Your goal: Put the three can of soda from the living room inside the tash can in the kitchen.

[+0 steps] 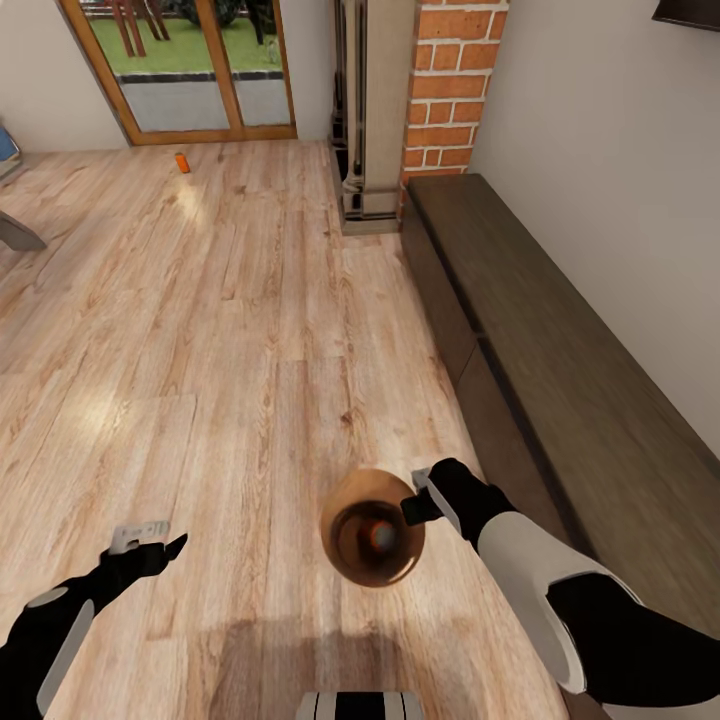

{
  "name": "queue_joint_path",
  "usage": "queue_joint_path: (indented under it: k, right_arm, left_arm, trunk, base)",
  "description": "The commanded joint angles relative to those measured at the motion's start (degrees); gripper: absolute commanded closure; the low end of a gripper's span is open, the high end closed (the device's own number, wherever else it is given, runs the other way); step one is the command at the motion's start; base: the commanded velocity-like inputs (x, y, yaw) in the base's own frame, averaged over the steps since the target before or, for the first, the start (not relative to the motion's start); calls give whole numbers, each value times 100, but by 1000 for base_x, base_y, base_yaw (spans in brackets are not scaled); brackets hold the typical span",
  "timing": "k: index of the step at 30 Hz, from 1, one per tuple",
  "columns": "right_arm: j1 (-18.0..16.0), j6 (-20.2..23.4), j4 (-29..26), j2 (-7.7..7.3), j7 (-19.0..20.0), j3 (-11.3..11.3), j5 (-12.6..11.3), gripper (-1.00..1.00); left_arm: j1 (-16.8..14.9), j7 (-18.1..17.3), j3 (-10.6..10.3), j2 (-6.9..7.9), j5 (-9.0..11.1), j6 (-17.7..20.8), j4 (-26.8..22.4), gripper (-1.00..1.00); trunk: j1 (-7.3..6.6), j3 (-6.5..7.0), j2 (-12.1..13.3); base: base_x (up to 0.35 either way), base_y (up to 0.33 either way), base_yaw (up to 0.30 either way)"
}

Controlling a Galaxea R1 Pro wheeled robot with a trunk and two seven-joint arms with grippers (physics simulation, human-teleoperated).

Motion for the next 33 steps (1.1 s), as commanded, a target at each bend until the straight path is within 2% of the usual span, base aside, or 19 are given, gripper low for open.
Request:
queue_joint_path:
  k: [1,11,33]
  right_arm:
    - [5,9,-6,3,33,-20,-159,100]
    - [12,13,4,26,47,-1,-162,100]
    - [74,34,91,69,49,26,-172,100]
  left_arm:
    - [18,0,0,-3,-2,-19,3,-100]
    - [43,-7,0,-31,-4,-119,6,-100]
    - [45,-2,0,-119,-4,-123,6,-100]
  trunk:
    - [0,-3,0]
    - [0,-70,0]
    - [0,-220,0]
  base:
    - [0,0,14]
    - [0,0,77]
    - [0,0,160]
